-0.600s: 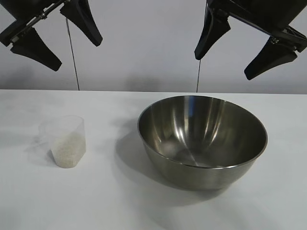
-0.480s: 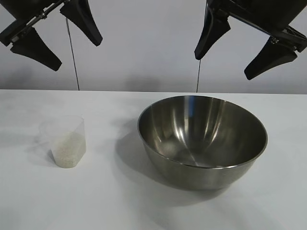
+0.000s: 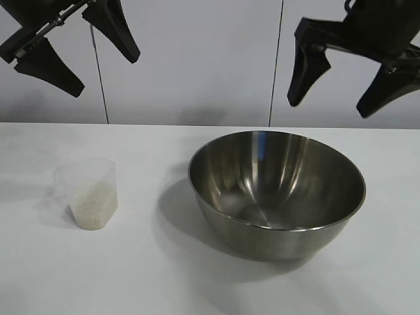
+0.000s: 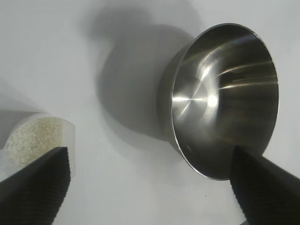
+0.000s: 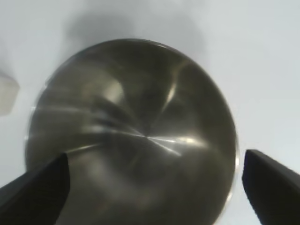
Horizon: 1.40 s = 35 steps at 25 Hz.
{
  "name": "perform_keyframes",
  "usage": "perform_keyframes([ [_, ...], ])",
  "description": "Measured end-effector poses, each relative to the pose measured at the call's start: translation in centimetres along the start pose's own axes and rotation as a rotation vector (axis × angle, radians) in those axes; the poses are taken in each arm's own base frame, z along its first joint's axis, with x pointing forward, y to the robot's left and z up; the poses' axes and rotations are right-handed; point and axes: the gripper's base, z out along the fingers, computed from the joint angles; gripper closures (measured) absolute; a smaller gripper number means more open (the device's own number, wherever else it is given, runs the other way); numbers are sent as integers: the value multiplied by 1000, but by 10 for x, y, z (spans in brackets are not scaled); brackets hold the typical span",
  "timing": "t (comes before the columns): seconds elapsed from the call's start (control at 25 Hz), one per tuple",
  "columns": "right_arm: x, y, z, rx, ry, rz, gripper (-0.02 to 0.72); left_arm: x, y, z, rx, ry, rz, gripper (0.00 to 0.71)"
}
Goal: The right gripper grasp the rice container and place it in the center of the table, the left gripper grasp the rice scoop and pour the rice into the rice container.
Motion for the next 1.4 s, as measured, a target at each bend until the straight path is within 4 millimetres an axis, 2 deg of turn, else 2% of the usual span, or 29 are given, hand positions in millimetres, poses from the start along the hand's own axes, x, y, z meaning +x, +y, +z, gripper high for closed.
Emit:
perform_keyframes([
  [0.24, 2, -8, 63, 20, 121, 21, 9, 0, 0, 0, 0, 0, 0, 47],
  [0.36, 4, -11, 86, 23, 151, 29, 9, 0, 0, 0, 0, 0, 0, 47],
  [0.52, 8, -13, 107, 21, 182, 42, 9, 0, 0, 0, 0, 0, 0, 47],
  [0.64, 8, -14, 112, 20, 177, 47, 17, 0, 0, 0, 0, 0, 0, 47],
  [0.72, 8, -14, 112, 20, 175, 48, 101, 0, 0, 0, 0, 0, 0, 47],
  [0.88, 8, -13, 112, 17, 175, 50, 404, 0, 0, 0, 0, 0, 0, 47],
  [1.08, 9, -13, 112, 13, 187, 55, 615, 0, 0, 0, 0, 0, 0, 47],
  [1.2, 10, -11, 112, 0, 200, 69, 672, 0, 0, 0, 0, 0, 0, 47],
  [1.4, 10, -9, 112, -21, 198, 75, 690, 0, 0, 0, 0, 0, 0, 47],
])
